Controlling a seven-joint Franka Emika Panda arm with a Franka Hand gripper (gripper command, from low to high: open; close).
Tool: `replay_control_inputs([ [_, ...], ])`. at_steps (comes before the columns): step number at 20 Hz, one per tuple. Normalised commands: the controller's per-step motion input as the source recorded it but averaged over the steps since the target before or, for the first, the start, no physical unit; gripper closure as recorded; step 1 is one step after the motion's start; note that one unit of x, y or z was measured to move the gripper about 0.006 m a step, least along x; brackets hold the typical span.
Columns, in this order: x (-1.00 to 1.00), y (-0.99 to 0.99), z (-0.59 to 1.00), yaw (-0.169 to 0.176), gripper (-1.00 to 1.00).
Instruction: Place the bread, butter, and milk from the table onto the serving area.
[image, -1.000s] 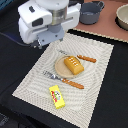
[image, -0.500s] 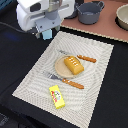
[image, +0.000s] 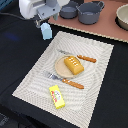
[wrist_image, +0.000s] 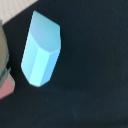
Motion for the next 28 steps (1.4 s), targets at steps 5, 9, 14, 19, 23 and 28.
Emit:
replay_control_inputs([
  [5,-0.60,0.26,-0.33,0.220,-1.00],
  [9,-0.62,0.29,-0.39,0.203,-1.00],
  [14,-0.58,0.24,-0.35,0.165,-1.00],
  [19,-0.33,0.14,-0.35,0.093,-1.00],
  [23,-0.17,0.03,-0.38,0.058,-1.00],
  [28,-0.01,0.00,-0.31,0.002,-1.00],
])
